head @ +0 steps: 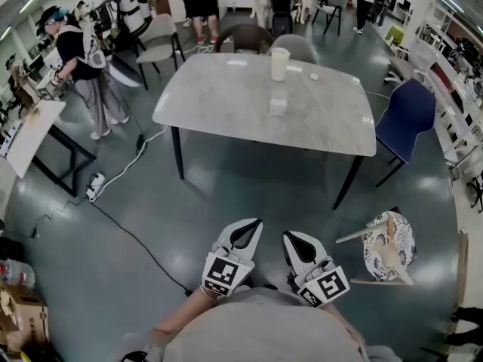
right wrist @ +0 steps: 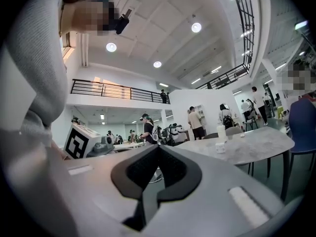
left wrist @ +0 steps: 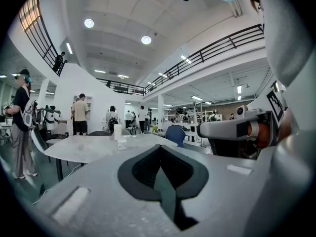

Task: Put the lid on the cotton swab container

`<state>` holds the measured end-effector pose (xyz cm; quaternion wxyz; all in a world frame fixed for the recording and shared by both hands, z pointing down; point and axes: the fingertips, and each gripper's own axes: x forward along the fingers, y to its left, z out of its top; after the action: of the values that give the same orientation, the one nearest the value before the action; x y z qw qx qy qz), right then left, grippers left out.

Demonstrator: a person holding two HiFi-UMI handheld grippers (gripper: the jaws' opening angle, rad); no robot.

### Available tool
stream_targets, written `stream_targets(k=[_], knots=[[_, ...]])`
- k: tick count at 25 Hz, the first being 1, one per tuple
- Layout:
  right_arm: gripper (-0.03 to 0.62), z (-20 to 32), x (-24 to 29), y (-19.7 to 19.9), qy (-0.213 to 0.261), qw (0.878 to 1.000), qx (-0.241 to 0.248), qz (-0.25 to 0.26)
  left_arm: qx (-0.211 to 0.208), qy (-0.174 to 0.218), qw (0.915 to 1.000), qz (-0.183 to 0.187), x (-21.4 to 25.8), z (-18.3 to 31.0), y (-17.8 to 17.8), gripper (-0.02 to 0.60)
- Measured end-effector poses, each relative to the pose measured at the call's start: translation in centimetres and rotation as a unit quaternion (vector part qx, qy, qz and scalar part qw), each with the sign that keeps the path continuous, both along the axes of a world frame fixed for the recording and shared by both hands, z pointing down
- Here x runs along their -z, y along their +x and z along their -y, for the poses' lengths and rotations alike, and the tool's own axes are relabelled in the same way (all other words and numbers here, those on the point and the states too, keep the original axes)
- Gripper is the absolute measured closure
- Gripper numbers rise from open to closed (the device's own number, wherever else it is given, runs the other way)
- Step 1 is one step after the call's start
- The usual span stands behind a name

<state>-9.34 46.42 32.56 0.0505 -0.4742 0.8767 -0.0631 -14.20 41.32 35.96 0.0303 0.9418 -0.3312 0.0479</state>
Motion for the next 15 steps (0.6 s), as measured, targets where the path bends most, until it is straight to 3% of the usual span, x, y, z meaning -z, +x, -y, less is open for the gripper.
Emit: stream_targets(k=[5, 15], knots=[[0.592, 0.0, -0.5, -2.4, -0.007, 1.0, -0.003, 0.006, -0.008, -0.003, 1.0, -0.001, -0.5, 0.1, -1.7, 0.583], [0.592, -0.8, -1.4, -2.8, -0.027, 0.998, -0.044, 0.02, -0.035, -0.006, 0.9993, -0.006, -1.0, 0.0, -2.5, 0.583]])
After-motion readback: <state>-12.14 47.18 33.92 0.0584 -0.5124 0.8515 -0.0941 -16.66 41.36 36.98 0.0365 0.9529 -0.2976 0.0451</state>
